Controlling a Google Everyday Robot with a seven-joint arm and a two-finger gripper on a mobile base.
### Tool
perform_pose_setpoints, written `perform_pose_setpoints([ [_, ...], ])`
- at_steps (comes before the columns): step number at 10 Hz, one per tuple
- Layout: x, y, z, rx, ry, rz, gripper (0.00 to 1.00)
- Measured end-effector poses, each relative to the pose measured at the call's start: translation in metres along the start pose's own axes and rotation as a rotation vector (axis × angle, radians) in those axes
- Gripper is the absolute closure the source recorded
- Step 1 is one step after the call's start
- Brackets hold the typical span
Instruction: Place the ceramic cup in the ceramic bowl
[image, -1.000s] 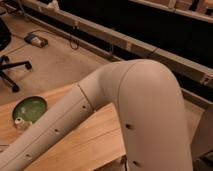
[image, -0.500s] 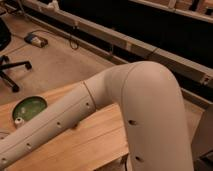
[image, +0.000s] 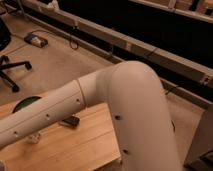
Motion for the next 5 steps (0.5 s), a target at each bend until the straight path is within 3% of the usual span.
perform_pose_setpoints([
  [5, -0.013, 0.040, 0.032, -0.019, 0.089, -0.006, 0.20],
])
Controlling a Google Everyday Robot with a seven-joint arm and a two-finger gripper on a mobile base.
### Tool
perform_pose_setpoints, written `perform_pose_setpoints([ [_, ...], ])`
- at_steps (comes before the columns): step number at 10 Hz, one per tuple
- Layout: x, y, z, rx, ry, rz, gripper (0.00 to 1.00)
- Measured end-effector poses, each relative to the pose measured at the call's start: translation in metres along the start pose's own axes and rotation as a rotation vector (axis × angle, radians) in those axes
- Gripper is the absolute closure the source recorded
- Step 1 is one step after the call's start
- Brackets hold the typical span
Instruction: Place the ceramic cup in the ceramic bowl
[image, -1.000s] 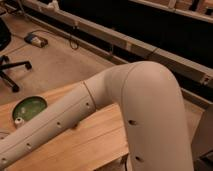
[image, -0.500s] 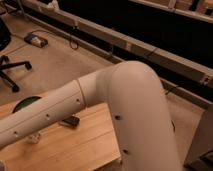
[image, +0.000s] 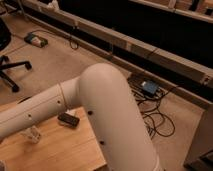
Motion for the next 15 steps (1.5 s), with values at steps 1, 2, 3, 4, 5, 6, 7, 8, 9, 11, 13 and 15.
perform_pose_setpoints([
  [1, 0.002, 0.003, 0.005, -0.002, 0.014, 0.008, 0.20],
  [2, 0.007, 0.008, 0.014, -0.018, 0.040, 0.037, 0.20],
  [3, 0.010, 0.011, 0.020, -0.027, 0.054, 0.054, 0.20],
  [4, 0.014, 0.014, 0.023, -0.039, 0.067, 0.065, 0.20],
  [5, 0.017, 0.018, 0.026, -0.051, 0.083, 0.076, 0.20],
  [6, 0.021, 0.021, 0.027, -0.062, 0.096, 0.083, 0.20],
  [7, 0.023, 0.023, 0.029, -0.069, 0.105, 0.086, 0.20],
  [8, 0.026, 0.026, 0.030, -0.079, 0.115, 0.090, 0.20],
  [9, 0.029, 0.029, 0.031, -0.084, 0.123, 0.091, 0.20],
  [11, 0.035, 0.031, 0.034, -0.089, 0.137, 0.097, 0.20],
  [13, 0.044, 0.031, 0.035, -0.093, 0.150, 0.106, 0.20],
  [15, 0.052, 0.031, 0.037, -0.095, 0.165, 0.109, 0.20],
])
